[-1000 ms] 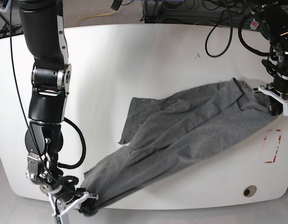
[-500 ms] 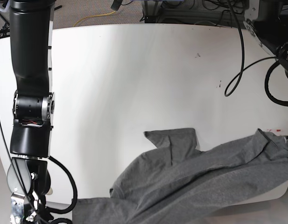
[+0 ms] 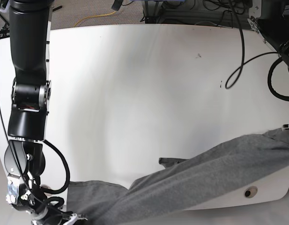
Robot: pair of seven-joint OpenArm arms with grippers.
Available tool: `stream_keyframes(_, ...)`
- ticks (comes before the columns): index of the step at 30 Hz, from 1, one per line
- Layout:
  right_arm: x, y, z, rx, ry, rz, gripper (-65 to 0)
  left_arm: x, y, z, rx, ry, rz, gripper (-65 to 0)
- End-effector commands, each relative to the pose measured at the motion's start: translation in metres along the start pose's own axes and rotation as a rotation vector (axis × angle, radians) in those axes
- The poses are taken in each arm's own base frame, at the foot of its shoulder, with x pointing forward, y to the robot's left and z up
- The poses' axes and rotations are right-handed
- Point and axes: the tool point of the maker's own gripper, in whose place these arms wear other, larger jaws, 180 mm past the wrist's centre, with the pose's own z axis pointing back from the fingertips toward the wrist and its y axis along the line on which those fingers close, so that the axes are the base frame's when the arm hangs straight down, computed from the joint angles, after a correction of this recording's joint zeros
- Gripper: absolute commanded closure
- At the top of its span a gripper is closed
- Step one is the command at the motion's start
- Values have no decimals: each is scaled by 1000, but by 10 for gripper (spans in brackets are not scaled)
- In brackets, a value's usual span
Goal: Fold the T-shirt properly
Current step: 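Lift the shirt with both grippers and stretch it apart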
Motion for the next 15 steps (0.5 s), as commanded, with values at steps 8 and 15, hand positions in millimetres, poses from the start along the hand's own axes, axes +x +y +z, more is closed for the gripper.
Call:
stream_keyframes(8,-85,-18,24,-50,43,-98,0,-59,-15,13,-72,131,-152,-17)
stream_keyframes(15,-168,-17,51,-80,135,-153,0,-114,-34,26,-146,267,-201,-17)
